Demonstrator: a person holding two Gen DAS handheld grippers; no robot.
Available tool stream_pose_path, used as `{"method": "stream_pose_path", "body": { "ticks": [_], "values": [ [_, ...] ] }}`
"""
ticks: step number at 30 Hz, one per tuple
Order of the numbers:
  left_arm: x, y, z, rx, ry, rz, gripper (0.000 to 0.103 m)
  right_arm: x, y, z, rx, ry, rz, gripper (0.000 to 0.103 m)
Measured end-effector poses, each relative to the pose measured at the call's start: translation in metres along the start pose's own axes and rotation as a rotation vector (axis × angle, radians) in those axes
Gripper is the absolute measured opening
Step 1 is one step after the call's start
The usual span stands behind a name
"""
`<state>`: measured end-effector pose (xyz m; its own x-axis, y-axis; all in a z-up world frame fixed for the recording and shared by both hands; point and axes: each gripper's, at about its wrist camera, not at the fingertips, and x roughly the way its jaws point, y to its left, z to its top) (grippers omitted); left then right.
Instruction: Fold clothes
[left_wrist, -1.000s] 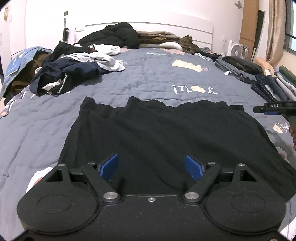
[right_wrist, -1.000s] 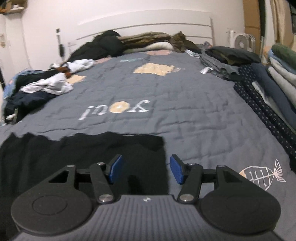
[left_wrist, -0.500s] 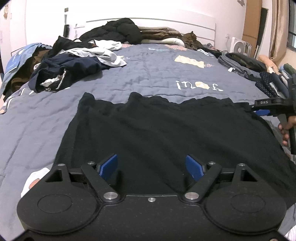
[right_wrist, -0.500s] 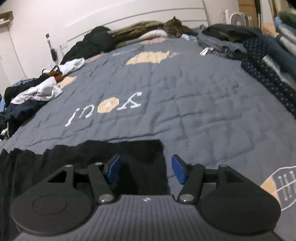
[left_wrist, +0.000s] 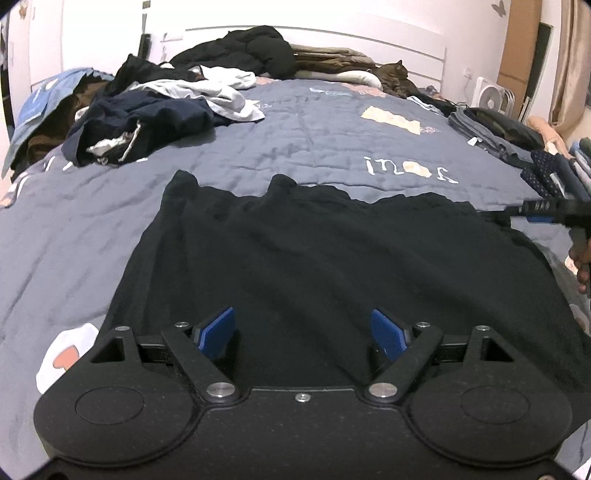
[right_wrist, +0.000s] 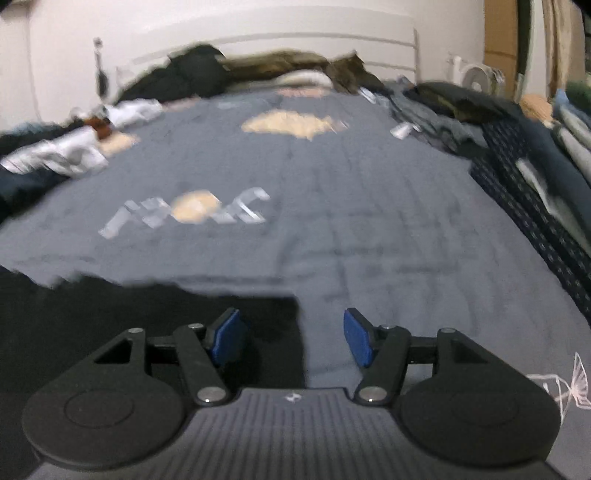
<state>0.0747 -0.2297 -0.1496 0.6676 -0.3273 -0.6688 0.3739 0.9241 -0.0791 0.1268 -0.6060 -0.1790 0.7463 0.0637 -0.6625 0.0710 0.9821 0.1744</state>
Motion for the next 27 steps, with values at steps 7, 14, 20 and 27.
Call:
{"method": "stream_pose_path", "body": {
  "ticks": [7, 14, 20, 27],
  "values": [
    [0.011, -0.004, -0.007, 0.033, 0.058, 0.01, 0.08, -0.008, 0.019, 0.006, 0.03, 0.029, 0.175, 0.061],
    [0.022, -0.001, -0.021, 0.112, 0.17, 0.052, 0.081, 0.013, 0.009, -0.009, 0.012, 0.034, 0.12, 0.059],
    [0.006, 0.021, -0.022, 0.072, 0.269, 0.03, 0.081, 0.013, 0.011, -0.01, -0.009, 0.018, 0.111, 0.059],
    [-0.023, 0.052, 0.012, -0.038, 0.082, -0.005, 0.081, -0.002, 0.012, 0.002, 0.058, 0.001, 0.111, 0.061]
  ]
}}
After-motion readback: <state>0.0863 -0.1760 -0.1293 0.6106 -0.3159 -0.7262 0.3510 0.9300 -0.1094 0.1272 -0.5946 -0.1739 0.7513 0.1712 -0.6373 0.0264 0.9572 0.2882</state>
